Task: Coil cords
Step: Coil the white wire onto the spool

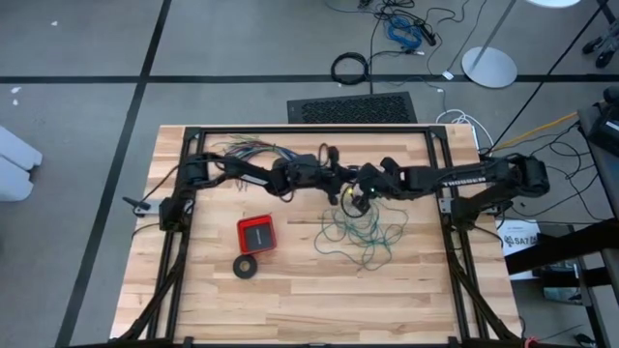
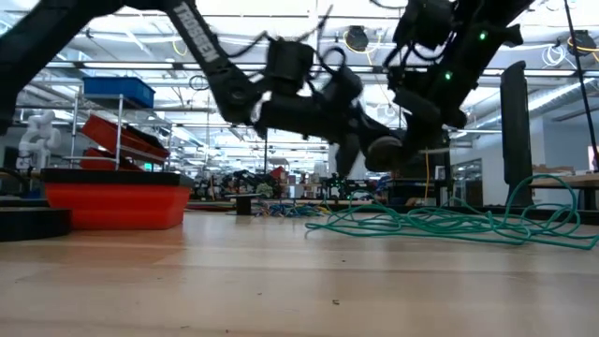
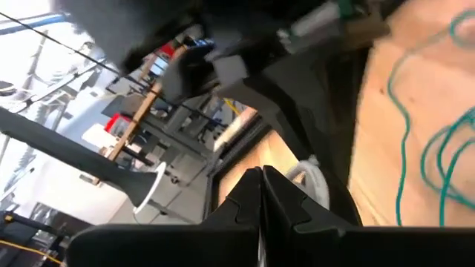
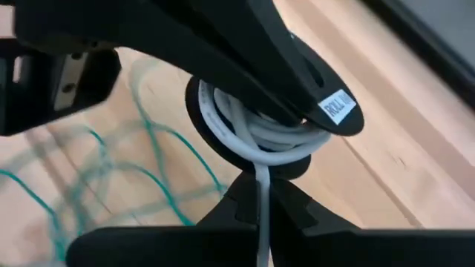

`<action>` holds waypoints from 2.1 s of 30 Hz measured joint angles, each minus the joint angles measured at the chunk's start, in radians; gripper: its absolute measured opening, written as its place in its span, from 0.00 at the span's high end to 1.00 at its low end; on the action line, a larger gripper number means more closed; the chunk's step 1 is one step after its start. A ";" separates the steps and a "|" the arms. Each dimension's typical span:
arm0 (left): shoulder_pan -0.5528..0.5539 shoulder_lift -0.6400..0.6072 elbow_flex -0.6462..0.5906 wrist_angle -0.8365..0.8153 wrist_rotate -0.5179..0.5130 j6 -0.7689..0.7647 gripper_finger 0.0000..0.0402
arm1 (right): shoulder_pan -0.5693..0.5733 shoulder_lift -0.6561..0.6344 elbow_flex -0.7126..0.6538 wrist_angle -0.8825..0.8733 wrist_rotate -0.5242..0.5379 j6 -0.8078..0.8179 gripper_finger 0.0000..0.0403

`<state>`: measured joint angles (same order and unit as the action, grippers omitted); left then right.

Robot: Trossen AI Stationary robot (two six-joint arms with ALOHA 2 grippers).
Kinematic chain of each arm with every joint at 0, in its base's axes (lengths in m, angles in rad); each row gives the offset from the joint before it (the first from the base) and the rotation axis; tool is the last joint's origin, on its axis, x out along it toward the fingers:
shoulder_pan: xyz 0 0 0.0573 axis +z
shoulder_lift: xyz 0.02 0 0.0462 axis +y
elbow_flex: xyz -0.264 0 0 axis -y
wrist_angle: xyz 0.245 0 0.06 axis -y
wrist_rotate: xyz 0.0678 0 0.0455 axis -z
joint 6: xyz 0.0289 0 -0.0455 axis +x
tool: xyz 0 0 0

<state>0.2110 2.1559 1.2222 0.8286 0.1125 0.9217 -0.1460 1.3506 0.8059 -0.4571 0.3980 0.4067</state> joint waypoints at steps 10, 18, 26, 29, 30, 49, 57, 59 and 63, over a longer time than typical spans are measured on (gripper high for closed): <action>0.007 0.130 0.322 -0.367 -0.061 0.050 0.99 | -0.187 0.006 0.000 -0.129 -0.079 -0.095 1.00; 0.030 0.134 0.432 -0.631 0.056 -0.030 0.99 | -0.293 0.005 -0.025 -0.091 -0.231 -0.192 1.00; 0.025 0.134 0.568 -0.841 0.072 0.029 0.99 | -0.348 0.003 -0.020 -0.085 -0.348 -0.302 1.00; 0.029 0.134 0.573 -0.844 0.072 0.127 0.99 | -0.366 0.003 -0.019 -0.087 -0.381 -0.350 1.00; 0.032 0.134 0.573 -0.842 0.077 0.160 0.99 | -0.372 0.003 -0.019 -0.087 -0.384 -0.364 1.00; 0.109 0.251 0.579 -0.590 0.115 0.330 0.98 | -0.452 0.006 -0.020 -0.055 -0.384 -0.488 1.00; 0.112 0.251 0.579 -0.584 0.138 0.356 0.98 | -0.469 0.006 -0.020 -0.064 -0.397 -0.501 1.00; 0.114 0.251 0.579 -0.584 0.140 0.343 0.98 | -0.469 0.006 -0.020 -0.065 -0.397 -0.502 1.00; 0.115 0.251 0.579 -0.583 0.141 0.341 0.98 | -0.469 0.006 -0.020 -0.065 -0.394 -0.502 1.00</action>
<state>0.3260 2.4073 1.8011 0.2455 0.2535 1.2625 -0.6151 1.3567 0.7860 -0.5219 0.0044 -0.0948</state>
